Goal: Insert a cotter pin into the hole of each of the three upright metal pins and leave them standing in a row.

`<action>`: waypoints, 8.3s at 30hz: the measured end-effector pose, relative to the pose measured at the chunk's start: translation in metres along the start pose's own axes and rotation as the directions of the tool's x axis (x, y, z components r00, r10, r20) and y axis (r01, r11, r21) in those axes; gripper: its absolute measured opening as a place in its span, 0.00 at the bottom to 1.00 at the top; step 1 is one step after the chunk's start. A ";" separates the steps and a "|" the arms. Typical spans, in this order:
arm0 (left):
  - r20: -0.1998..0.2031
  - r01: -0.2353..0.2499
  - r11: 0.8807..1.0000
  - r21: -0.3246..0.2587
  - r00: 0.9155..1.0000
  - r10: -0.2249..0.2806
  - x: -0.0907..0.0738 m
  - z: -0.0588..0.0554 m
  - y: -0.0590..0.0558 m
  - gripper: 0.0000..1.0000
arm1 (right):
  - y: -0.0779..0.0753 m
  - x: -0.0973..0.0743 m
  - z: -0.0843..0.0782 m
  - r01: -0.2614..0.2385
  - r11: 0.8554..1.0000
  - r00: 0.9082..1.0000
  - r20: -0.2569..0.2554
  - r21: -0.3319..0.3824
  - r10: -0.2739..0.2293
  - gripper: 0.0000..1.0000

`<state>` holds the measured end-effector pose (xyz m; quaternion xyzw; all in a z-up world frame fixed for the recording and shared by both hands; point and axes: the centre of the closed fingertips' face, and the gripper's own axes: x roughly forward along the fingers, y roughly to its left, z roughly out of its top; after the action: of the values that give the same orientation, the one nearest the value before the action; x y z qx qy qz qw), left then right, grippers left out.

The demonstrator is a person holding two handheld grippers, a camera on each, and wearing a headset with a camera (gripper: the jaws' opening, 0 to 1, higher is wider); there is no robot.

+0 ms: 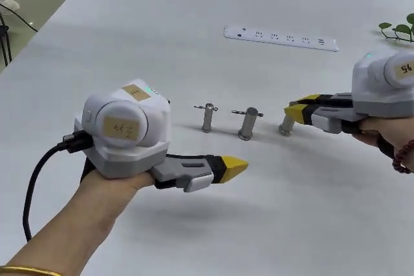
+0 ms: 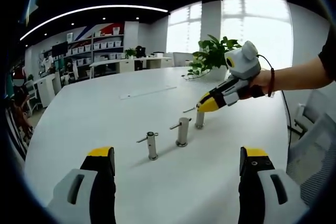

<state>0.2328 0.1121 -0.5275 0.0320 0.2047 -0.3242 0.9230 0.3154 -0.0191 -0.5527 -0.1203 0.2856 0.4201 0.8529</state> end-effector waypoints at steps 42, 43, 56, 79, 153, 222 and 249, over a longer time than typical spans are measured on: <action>-0.008 0.023 1.000 0.018 1.000 -0.022 -0.003 -0.001 -0.002 0.99 | 0.081 -0.001 -0.009 -0.068 0.997 0.998 0.010 -0.021 0.068 0.08; -0.010 0.022 1.000 0.019 1.000 -0.022 -0.003 -0.001 -0.002 0.99 | 0.081 -0.001 -0.009 -0.069 0.997 0.998 0.011 -0.024 0.069 0.08; -0.029 0.030 0.999 0.028 0.999 -0.029 -0.003 -0.005 -0.006 0.99 | 0.083 0.000 -0.010 -0.086 0.995 0.996 0.010 -0.046 0.087 0.09; -0.037 0.043 0.999 0.033 0.998 -0.041 -0.001 -0.006 -0.010 0.99 | 0.063 -0.025 0.005 -0.116 0.993 0.993 -0.012 -0.025 0.116 0.19; -0.063 0.083 0.996 0.044 0.995 -0.080 0.008 -0.015 -0.020 0.99 | -0.093 0.032 -0.040 -0.066 0.976 0.917 -0.399 -0.206 -0.023 0.03; 0.016 0.228 0.966 -0.124 0.974 -0.228 0.016 0.033 -0.042 0.49 | 0.069 -0.025 0.024 -0.180 0.814 0.980 -0.174 -0.553 0.098 0.00; -0.015 0.282 0.914 -0.291 0.954 -0.299 0.020 0.030 -0.059 0.09 | 0.117 -0.031 0.021 -0.276 0.705 0.961 -0.194 -0.654 0.196 0.00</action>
<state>0.2213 0.0481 -0.5039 -0.1228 0.2789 -0.4236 0.8530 0.2171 0.0425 -0.5131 -0.4067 0.1733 0.5931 0.6729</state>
